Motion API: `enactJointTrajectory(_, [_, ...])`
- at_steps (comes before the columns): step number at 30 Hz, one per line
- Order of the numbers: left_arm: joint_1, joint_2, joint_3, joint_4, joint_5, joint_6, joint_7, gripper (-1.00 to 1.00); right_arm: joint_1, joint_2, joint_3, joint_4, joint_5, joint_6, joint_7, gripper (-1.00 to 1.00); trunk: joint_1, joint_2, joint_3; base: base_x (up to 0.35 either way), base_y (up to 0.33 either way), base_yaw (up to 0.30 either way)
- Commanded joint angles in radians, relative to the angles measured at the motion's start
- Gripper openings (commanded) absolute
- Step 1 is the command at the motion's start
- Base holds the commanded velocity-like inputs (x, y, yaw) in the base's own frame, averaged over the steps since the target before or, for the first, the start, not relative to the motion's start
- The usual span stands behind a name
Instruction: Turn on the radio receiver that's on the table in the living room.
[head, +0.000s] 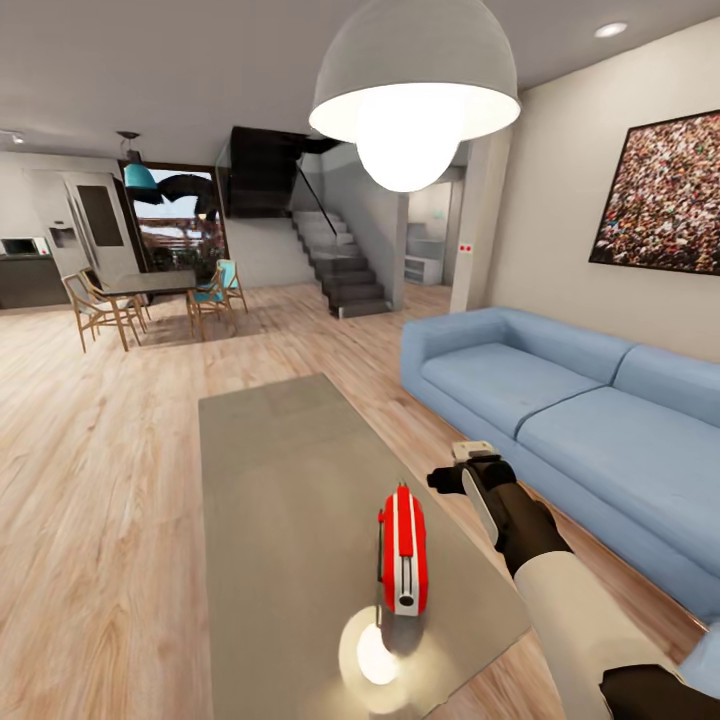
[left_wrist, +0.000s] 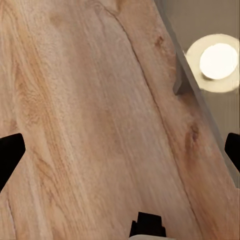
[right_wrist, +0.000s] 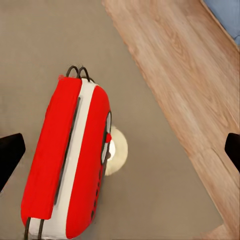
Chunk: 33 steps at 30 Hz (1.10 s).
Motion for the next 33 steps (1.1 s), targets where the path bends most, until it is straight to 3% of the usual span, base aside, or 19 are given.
enactJointTrajectory(1, [0.0, 0.0, 0.0, 0.0, 0.0, 0.0, 0.005, 1.0, 0.0, 0.0, -0.001, 0.0, 0.0, 0.0, 0.001, 1.0, 0.0, 0.0, 0.0, 0.197, 0.109, 0.0])
enactJointTrajectory(10, [0.0, 0.0, 0.0, 0.0, 0.0, -0.001, 0.014, 1.0, 0.0, 0.0, -0.006, 0.0, -0.001, 0.0, 0.009, 1.0, 0.0, 0.0, 0.0, 0.027, 0.015, 0.0])
enactJointTrajectory(17, [0.0, -0.001, 0.0, 0.0, -0.003, -0.013, 0.014, 1.0, 0.0, -0.005, -0.009, 0.0, 0.0, 0.0, 0.066, 1.0, 0.0, 0.0, 0.0, 0.001, 0.0, 0.0])
enactJointTrajectory(33, [0.0, 0.0, 0.0, 0.0, -0.003, -0.015, 0.014, 1.0, 0.0, -0.006, -0.009, 0.0, 0.002, 0.0, 0.07, 1.0, 0.0, 0.0, 0.0, 0.0, 0.011, 0.0])
